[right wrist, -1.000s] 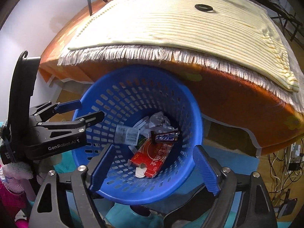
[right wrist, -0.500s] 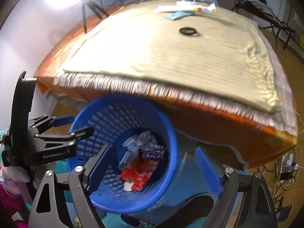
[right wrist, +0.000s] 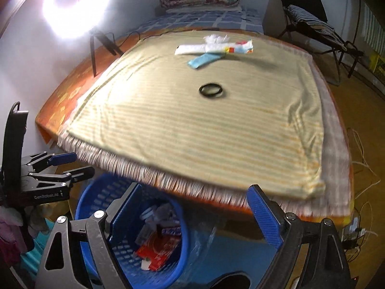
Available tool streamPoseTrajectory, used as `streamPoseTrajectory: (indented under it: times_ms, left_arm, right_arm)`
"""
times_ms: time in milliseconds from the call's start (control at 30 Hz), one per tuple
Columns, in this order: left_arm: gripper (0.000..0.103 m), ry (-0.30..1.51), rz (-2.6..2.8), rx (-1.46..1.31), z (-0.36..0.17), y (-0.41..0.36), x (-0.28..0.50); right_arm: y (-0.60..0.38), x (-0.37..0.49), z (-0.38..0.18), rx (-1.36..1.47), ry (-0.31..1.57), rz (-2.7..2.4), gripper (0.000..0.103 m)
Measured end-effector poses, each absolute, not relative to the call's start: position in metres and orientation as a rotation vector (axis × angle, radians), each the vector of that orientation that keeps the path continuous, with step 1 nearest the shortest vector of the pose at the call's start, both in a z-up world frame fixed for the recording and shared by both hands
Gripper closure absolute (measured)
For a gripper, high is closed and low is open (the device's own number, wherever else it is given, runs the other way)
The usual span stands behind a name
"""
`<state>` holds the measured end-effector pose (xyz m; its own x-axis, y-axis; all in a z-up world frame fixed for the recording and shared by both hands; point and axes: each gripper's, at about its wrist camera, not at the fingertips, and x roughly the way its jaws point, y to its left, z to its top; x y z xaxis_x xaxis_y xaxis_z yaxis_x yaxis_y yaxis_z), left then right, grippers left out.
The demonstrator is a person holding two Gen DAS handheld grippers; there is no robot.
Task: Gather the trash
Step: 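Move both tools back over the bed, then grasp the white tissue with the left tool while the right tool grasps the black hair tie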
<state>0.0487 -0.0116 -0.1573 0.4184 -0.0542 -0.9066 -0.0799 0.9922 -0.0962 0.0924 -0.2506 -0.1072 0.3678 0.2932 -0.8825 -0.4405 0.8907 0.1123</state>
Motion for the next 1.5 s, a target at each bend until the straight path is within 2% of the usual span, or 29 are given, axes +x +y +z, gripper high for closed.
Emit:
streamPoseTrajectory:
  times_ms: [567,767,833,900,1233,1467,1500]
  left_arm:
    - [0.028,0.992,-0.111,-0.011,-0.093,-0.023,0.189]
    - [0.028,0.986,-0.124,-0.022,-0.092,-0.026,0.25]
    - [0.028,0.985,-0.128,-0.022,-0.093,-0.029,0.268]
    - [0.028,0.983,-0.13,-0.038,-0.094,-0.031,0.291]
    - [0.028,0.996,-0.122,-0.097,-0.117,-0.039,0.387]
    - [0.028,1.035,-0.129,-0.13,-0.141,-0.044,0.429]
    - [0.028,1.046,-0.131,-0.136,-0.146,-0.045,0.434]
  right_arm:
    - [-0.232,0.181,-0.106,-0.129,1.123,0.515,0.018]
    - [-0.222,0.211,-0.121,-0.134,1.143,0.515,0.034]
    - [-0.22,0.221,-0.129,-0.122,1.162,0.512,0.043]
    - [-0.22,0.231,-0.136,-0.097,1.185,0.514,0.046]
    - [-0.203,0.263,-0.156,-0.145,1.192,0.54,0.057]
    - [-0.194,0.271,-0.165,-0.18,1.186,0.571,0.06]
    - [-0.195,0.272,-0.165,-0.18,1.184,0.572,0.063]
